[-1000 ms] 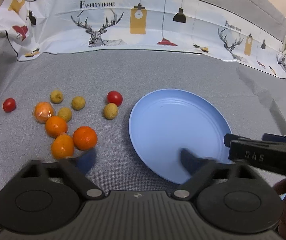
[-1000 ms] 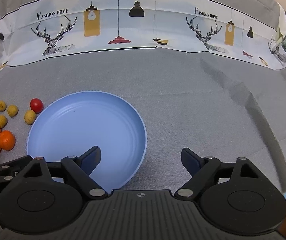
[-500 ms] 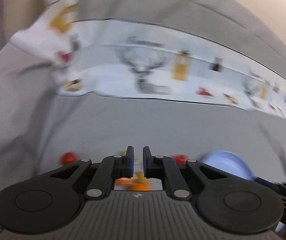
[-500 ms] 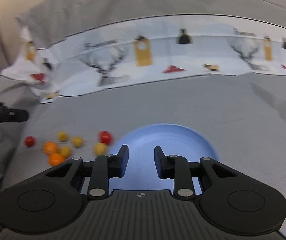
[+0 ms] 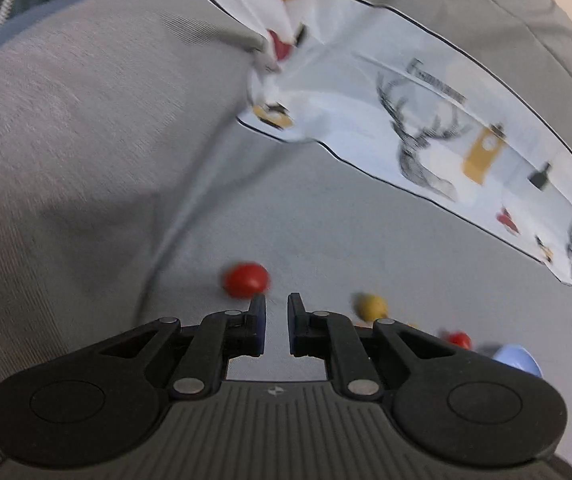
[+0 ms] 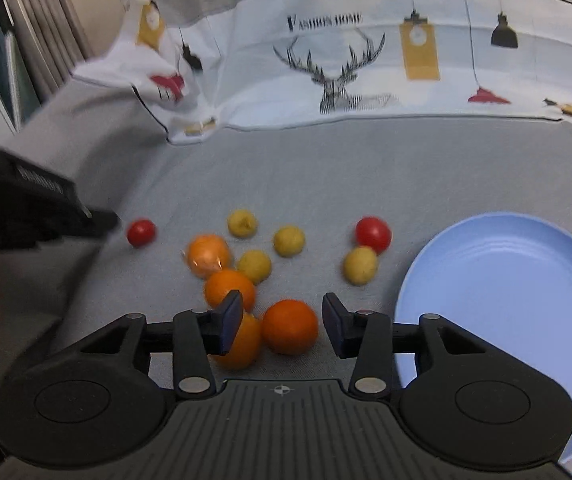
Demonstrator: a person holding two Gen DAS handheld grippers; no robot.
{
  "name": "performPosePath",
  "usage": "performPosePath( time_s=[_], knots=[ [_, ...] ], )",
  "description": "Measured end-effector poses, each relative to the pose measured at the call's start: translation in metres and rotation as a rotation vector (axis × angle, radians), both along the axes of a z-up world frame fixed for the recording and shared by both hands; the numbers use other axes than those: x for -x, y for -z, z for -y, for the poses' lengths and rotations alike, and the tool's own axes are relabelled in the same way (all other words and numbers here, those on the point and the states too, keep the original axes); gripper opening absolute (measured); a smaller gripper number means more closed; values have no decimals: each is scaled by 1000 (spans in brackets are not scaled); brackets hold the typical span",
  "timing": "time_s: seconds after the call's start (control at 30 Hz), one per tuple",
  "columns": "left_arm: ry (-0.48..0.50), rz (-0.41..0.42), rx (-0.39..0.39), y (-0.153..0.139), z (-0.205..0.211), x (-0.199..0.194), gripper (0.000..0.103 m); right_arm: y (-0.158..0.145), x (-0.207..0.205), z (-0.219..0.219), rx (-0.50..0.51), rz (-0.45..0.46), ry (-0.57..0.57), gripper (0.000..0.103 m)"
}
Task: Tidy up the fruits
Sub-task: 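Grasp a red cherry tomato with the left gripper while the right gripper grasps an orange mandarin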
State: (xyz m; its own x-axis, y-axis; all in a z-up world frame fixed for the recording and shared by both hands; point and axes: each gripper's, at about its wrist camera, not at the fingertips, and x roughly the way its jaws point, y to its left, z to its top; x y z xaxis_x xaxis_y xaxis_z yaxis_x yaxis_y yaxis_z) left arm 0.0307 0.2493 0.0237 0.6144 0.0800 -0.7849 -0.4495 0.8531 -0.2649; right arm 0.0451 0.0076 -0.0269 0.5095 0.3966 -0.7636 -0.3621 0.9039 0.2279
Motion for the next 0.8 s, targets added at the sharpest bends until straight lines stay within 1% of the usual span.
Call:
performPosePath(
  time_s=[0.07,0.1,0.13,0.17,0.2,0.43,0.5,0.67,0.73,0.8],
  knots=[
    [-10,6,-20,1,-5,-4,13,5,-5,-5,-2,-18,-4,47],
    [-10,4,-28,2,-6,-7,16,8,-7,-9,4,-9,-11,49],
    [-11,-3,-31,4,-7,-10,25,11,-8,-11,16,-3,-16,53],
    [-13,-7,-34,7,-9,-14,30,13,-9,-12,21,0,-13,57],
    [-15,-15,-41,9,-9,-16,36,14,-11,-11,21,-3,-6,58],
    [4,-84,-86,26,-6,-44,38,15,-18,-8,40,-15,-6,58],
    [7,-97,-111,29,-4,-47,40,15,-19,-4,37,-31,-1,58],
    [28,-118,-180,36,2,-53,41,18,-22,0,30,-70,8,60],
    [27,-126,-187,39,1,-54,41,19,-21,-2,48,-65,-3,62],
    [24,-132,-181,41,-1,-55,41,21,-19,-5,55,-71,-14,62]
  ],
)
